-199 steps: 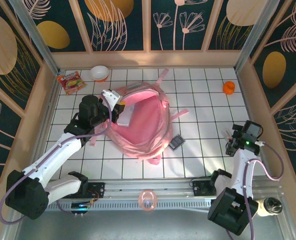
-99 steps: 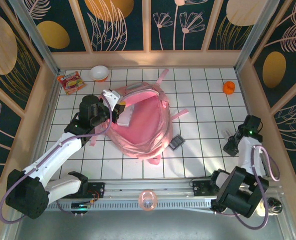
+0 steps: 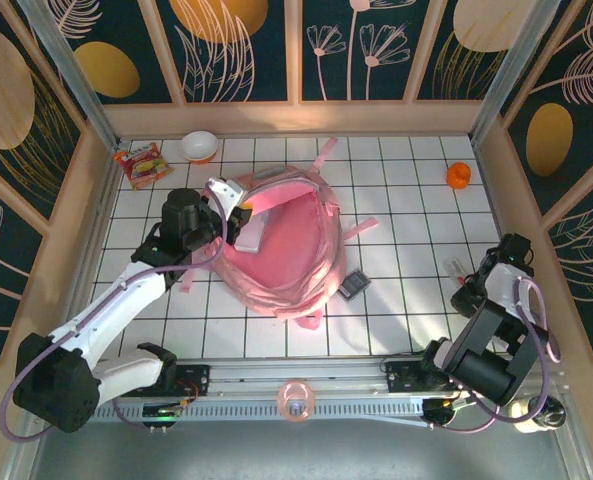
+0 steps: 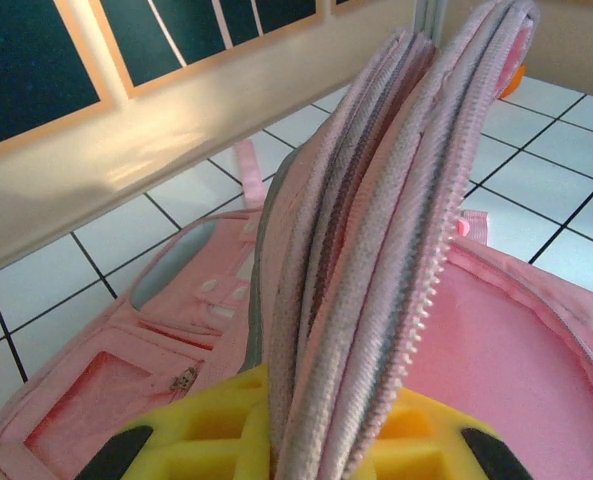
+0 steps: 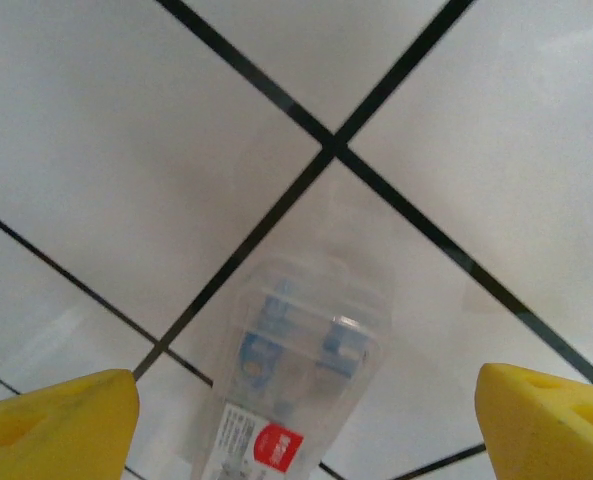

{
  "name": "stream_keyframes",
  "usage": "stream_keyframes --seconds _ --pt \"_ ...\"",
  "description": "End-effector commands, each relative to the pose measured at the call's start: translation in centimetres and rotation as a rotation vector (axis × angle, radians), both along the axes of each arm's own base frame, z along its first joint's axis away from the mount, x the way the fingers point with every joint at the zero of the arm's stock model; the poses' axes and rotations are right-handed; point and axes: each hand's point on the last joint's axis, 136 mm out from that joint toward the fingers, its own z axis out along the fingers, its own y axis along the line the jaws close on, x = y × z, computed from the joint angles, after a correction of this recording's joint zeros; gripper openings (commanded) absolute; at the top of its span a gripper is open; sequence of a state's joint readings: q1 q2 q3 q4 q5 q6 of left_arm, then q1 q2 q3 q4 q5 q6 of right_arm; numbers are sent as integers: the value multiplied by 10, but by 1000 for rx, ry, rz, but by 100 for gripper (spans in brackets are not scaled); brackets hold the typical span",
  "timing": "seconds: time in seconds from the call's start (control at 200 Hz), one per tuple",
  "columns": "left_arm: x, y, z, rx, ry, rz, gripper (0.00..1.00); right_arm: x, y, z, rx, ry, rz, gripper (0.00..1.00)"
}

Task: Pack the student bag

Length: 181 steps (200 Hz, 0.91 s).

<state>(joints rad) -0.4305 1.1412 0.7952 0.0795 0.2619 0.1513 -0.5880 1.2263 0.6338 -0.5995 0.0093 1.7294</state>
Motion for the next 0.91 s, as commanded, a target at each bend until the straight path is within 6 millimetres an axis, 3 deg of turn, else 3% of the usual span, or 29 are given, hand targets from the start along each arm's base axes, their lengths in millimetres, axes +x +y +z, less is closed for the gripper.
stream_keyframes --seconds 0.0,0.305,0.58,0.721,0.901 --pt "11 -10 53 -103 -133 -22 0 4 -15 2 -27 7 9 86" --pt "17 -14 55 -112 -117 -26 0 30 -17 -12 29 -33 78 72" --pt "20 -16 52 -112 -106 -27 0 35 -4 -30 77 -7 131 53" --pt "19 -15 52 -107 -109 -27 0 41 -1 -24 62 -19 153 43" --pt "16 -11 52 -98 -119 -17 0 54 9 -2 6 -40 205 36"
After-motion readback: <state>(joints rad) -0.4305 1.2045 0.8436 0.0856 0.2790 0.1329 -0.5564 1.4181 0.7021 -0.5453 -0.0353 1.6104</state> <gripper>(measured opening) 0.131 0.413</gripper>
